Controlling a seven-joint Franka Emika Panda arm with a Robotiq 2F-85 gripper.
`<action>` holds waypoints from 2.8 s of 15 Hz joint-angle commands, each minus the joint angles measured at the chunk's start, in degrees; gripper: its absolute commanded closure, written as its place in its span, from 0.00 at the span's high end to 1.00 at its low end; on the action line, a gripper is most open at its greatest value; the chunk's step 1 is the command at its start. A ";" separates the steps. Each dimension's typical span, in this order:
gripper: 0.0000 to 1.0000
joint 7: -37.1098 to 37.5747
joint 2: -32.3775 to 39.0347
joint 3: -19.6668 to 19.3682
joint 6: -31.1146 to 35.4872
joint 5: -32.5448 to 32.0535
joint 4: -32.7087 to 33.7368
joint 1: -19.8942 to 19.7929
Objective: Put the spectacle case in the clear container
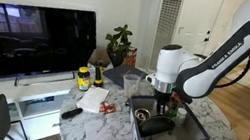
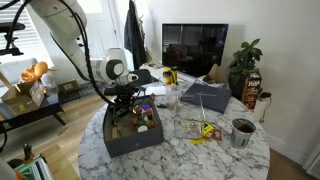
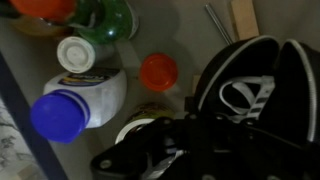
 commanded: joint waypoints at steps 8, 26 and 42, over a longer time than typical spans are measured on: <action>0.01 -5.84 -19.20 -1.78 -9.01 8.01 -2.56 -4.99; 0.01 9.72 -17.76 -13.13 8.79 -9.65 5.65 -16.37; 0.01 58.76 1.77 -24.30 20.94 -61.74 11.30 -10.24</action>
